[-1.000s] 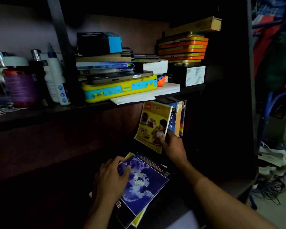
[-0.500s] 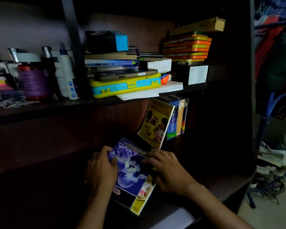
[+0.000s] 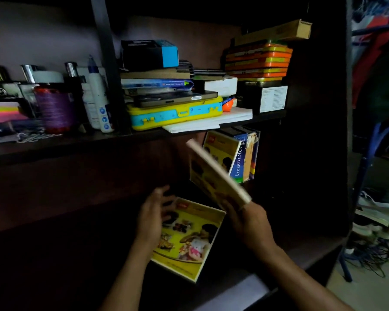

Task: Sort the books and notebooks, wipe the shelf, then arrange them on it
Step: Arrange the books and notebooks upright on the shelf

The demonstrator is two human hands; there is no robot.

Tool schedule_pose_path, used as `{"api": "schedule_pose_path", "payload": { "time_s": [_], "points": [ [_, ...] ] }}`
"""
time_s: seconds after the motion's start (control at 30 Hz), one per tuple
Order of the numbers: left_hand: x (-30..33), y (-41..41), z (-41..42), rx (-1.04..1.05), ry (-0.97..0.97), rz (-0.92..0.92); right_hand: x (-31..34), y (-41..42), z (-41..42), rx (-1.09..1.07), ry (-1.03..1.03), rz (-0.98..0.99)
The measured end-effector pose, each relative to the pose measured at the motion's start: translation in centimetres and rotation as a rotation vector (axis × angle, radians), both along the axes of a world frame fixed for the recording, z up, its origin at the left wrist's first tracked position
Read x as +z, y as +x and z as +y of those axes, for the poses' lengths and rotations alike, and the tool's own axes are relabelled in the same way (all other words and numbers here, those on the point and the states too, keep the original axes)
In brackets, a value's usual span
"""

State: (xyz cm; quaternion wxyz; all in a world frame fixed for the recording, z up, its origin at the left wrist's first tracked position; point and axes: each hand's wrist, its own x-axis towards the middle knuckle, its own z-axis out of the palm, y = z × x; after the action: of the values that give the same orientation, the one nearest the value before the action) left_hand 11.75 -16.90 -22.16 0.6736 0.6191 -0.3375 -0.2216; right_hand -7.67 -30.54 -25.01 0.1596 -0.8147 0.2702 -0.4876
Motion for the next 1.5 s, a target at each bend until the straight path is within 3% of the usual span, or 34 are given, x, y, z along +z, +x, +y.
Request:
{"api": "schedule_pose_path", "payload": {
  "time_s": [0.07, 0.13, 0.2, 0.33, 0.47, 0.57, 0.8, 1.13, 1.2, 1.3, 1.37, 1.43, 1.5],
  "points": [
    [-1.2, 0.2, -0.5, -0.024, 0.294, -0.371, 0.4, 0.5, -0.6, 0.006, 0.103, -0.088],
    [-2.1, 0.6, -0.8, 0.005, 0.464, -0.683, 1.1, 1.5, -1.5, 0.039, 0.147, -0.130],
    [-2.0, 0.8, -0.7, 0.060, 0.554, -0.798, 1.5, 2.6, -2.5, 0.044, 0.187, -0.095],
    [-2.1, 1.0, -0.5, 0.056, 0.650, -0.849, 1.5, 5.4, -4.1, -0.122, 0.199, 0.044],
    [-2.3, 0.9, -0.5, 0.090, 0.654, -0.863, 1.4, 6.2, -5.1, -0.238, 0.257, 0.016],
    [-2.1, 1.0, -0.5, 0.192, 0.769, -0.853, 1.1, 6.0, -5.1, -0.254, 0.304, 0.002],
    [-1.9, 1.0, -0.2, 0.202, 0.770, -0.834, 0.9, 5.8, -5.2, -0.153, 0.238, -0.088],
    [-1.9, 0.8, -0.3, 0.233, 0.749, -0.793, 2.1, 5.4, -3.8, -0.066, 0.408, -0.133],
    [-2.1, 1.1, -0.4, 0.262, 0.666, -0.736, 1.8, 5.1, -3.3, -0.050, 0.292, -0.018],
    [-2.2, 1.7, -0.3, 0.321, 0.469, -0.634, 0.4, 4.2, -1.8, 0.113, -0.147, 0.354],
    [-2.1, 2.2, -0.3, 0.398, 0.405, -0.633, -0.3, 3.4, -0.8, 0.202, -0.313, 0.566],
    [-2.0, 3.0, -0.1, 0.482, 0.285, -0.562, -0.3, 3.0, -0.4, 0.219, -0.324, 0.619],
    [-1.6, 3.5, 0.2, 0.462, 0.125, -0.372, 0.0, 3.0, 0.1, 0.184, -0.361, 0.562]
  ]
}}
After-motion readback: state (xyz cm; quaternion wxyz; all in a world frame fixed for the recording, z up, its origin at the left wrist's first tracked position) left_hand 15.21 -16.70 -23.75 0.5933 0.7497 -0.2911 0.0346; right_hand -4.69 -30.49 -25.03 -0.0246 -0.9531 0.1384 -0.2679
